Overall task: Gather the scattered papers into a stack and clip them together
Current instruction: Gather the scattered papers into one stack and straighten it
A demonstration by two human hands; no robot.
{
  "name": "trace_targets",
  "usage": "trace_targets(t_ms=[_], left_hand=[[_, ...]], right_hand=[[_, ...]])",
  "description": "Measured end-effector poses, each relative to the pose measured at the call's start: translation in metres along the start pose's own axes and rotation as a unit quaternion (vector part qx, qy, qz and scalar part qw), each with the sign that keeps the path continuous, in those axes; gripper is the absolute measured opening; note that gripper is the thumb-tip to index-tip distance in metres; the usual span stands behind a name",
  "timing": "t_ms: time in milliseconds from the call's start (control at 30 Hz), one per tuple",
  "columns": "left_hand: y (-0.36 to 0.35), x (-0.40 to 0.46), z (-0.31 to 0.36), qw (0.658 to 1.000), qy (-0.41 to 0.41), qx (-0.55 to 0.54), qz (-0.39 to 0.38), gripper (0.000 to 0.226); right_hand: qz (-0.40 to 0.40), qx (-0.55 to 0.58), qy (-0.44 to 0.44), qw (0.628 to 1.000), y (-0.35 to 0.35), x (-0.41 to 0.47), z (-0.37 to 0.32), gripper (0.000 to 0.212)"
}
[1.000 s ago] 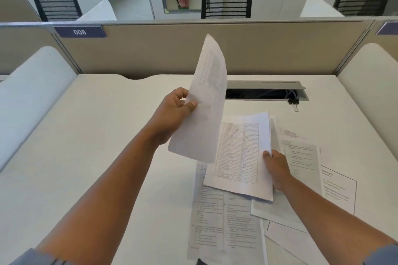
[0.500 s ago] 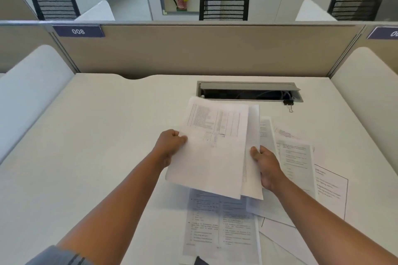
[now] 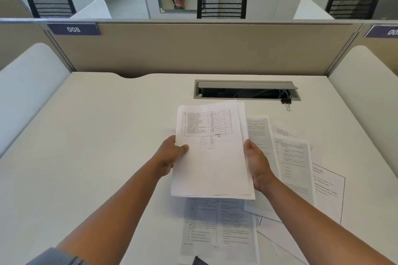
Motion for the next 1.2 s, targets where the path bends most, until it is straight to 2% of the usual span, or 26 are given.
trace_targets(t_ms=[167,333,400,467,567,667,767,867,1000,1133,1200], left_hand=[[0.0,0.003,-0.006,1.0,-0.004,-0.011,-0.011,0.039],[-0.003,0.002,-0.009,0.999,-0.021,-0.033,-0.015,0.055],[-0.001,0.004,-0.01,0.998,-0.025,-0.056,-0.009,0.06],[0.001,0.005,-0.01,0.997,-0.032,-0.076,0.001,0.053],[0.002,0.002,-0.003,0.996,-0.076,-0.045,0.022,0.032],[0.005,-0.009,0.014,0.986,-0.147,-0.029,0.068,0.026],[0.006,-0.019,0.03,0.972,-0.217,-0.06,0.072,0.028],[0.007,-0.026,0.034,0.961,-0.248,-0.095,0.077,0.017],[-0.002,-0.029,0.026,0.961,-0.244,-0.107,0.073,0.025],[-0.003,-0.031,0.028,0.952,-0.264,-0.117,0.098,0.033],[-0.001,-0.028,0.026,0.956,-0.257,-0.108,0.091,0.029]], right_hand=[[-0.027,-0.02,-0.008,0.999,-0.009,-0.001,0.001,0.066],[-0.05,-0.029,0.033,0.998,-0.014,0.001,-0.002,0.034],[-0.05,-0.032,0.036,0.998,-0.014,0.002,-0.001,0.028],[-0.049,-0.041,0.037,0.997,-0.014,0.003,-0.002,0.026],[-0.058,-0.063,0.046,0.995,-0.018,0.004,-0.005,0.026],[-0.064,-0.078,0.074,0.992,-0.026,0.004,-0.017,0.029],[-0.072,-0.078,0.103,0.989,-0.035,0.003,-0.033,0.032],[-0.068,-0.091,0.106,0.988,-0.039,0.003,-0.036,0.035],[-0.065,-0.105,0.078,0.989,-0.045,-0.003,-0.02,0.04],[-0.056,-0.092,0.087,0.99,-0.045,-0.002,-0.022,0.034],[-0.063,-0.094,0.089,0.99,-0.047,-0.004,-0.022,0.038]])
Point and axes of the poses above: each hand's wrist, its own x-axis towards the middle knuckle, its own y-axis out of the back of the hand, z = x × y, the point moved 4 cm from there along x, towards the middle knuckle, and after that the axes turned 8 degrees about -z, right-handed, at the moved point
